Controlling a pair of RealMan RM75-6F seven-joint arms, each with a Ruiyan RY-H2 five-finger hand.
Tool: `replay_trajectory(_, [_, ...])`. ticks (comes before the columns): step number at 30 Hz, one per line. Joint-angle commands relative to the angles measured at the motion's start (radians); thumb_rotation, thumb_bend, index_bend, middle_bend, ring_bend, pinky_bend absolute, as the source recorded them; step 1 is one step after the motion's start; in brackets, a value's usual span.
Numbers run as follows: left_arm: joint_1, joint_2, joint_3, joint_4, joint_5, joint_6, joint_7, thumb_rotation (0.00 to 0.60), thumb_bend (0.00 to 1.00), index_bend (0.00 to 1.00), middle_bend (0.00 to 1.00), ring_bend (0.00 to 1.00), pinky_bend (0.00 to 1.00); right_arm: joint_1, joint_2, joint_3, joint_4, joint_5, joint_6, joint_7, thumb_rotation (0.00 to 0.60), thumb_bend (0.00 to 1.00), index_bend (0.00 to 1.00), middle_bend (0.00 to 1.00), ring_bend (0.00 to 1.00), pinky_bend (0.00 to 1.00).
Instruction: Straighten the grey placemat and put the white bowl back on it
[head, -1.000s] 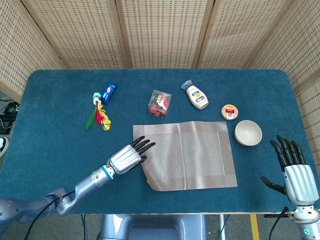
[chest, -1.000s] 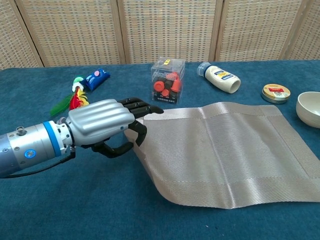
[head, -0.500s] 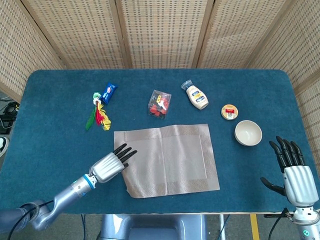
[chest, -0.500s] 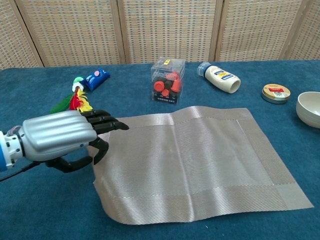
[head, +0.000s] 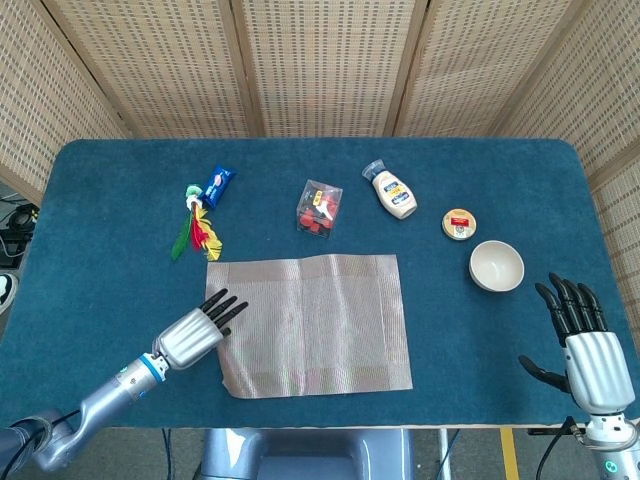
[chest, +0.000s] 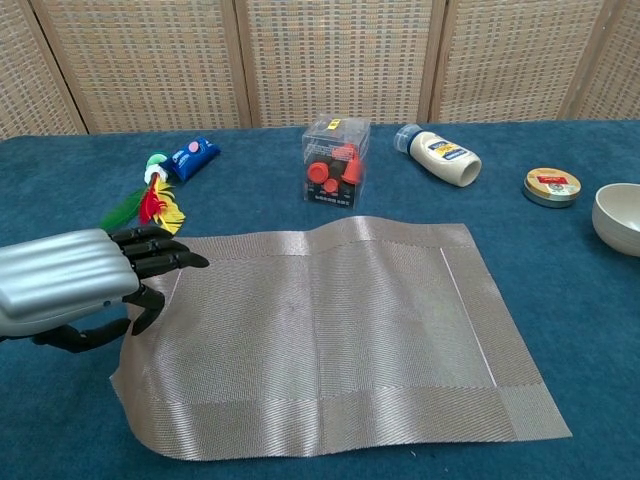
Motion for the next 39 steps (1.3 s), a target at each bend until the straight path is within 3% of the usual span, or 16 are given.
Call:
replay_trajectory(1, [0.006,0.003,0.0,0.01,0.007,0.005,-0.013,0.6,0.58,0.8,0.0,0.0,0.0,-0.001,0.0,0.0,-0.001,-0.002,0.002,-0.001,0.6,0.0,0.1,0.0,0.0,0.0])
replay_trajectory(6, [0.014,-0.002,-0.006,0.023,0.014,0.011,-0.03,0.6,0.54,0.77,0.0,0.0,0.0,-0.002,0.0,-0.001,-0.003,-0.005,0.002,-0.003,0.6,0.0,0.1,0.0,0.0,0.0])
replay_trajectory(7, [0.015,-0.003,-0.007,0.025,0.015,0.012,-0.031,0.6,0.43,0.69,0.0,0.0,0.0,-0.002,0.0,-0.002,-0.003,-0.006,0.002,-0.003,0.6,0.0,0.1,0.0,0.0,0.0])
replay_trajectory(9, [0.016,-0.002,-0.008,0.03,0.018,0.012,-0.037,0.6,0.15,0.4,0.0,0.0,0.0,-0.003,0.0,-0.002,-0.003,-0.007,0.003,-0.004,0.6,0.0,0.1,0.0,0.0,0.0])
replay_trajectory(10, [0.016,-0.001,-0.007,0.03,0.021,0.012,-0.041,0.6,0.04,0.2,0.0,0.0,0.0,-0.003,0.0,-0.002,-0.004,-0.008,0.004,-0.004,0.6,0.0,0.1,0.0,0.0,0.0])
replay_trajectory(11, [0.017,0.003,-0.004,0.028,0.021,0.009,-0.052,0.6,0.0,0.06,0.0,0.0,0.0,-0.004,0.001,-0.002,-0.004,-0.008,0.005,-0.003,0.6,0.0,0.1,0.0,0.0,0.0])
replay_trajectory(12, [0.017,0.009,-0.001,0.022,0.021,0.007,-0.064,0.6,0.0,0.01,0.0,0.0,0.0,-0.004,0.001,-0.001,-0.004,-0.007,0.005,-0.003,0.6,0.0,0.1,0.0,0.0,0.0])
replay_trajectory(22, [0.081,0.184,-0.042,-0.126,-0.012,0.145,-0.142,0.6,0.0,0.0,0.0,0.0,0.0,-0.003,0.001,0.004,0.001,0.01,-0.006,-0.007,0.6,0.0,0.1,0.0,0.0,0.0])
replay_trajectory(29, [0.18,0.284,-0.112,-0.284,-0.127,0.285,-0.119,0.6,0.0,0.0,0.0,0.0,0.0,0.011,-0.019,0.021,0.03,0.071,-0.05,-0.046,0.6,0.0,0.11,0.0,0.0,0.0])
replay_trajectory(35, [0.272,0.317,-0.148,-0.43,-0.238,0.384,-0.02,0.6,0.0,0.0,0.0,0.0,0.0,0.075,-0.043,0.055,0.088,0.177,-0.189,-0.091,0.6,0.0,0.12,0.0,0.0,0.0])
replay_trajectory(39, [0.338,0.329,-0.158,-0.524,-0.297,0.458,0.021,0.6,0.0,0.0,0.0,0.0,0.0,0.156,-0.065,0.084,0.154,0.274,-0.35,-0.128,0.6,0.0,0.13,0.0,0.0,0.0])
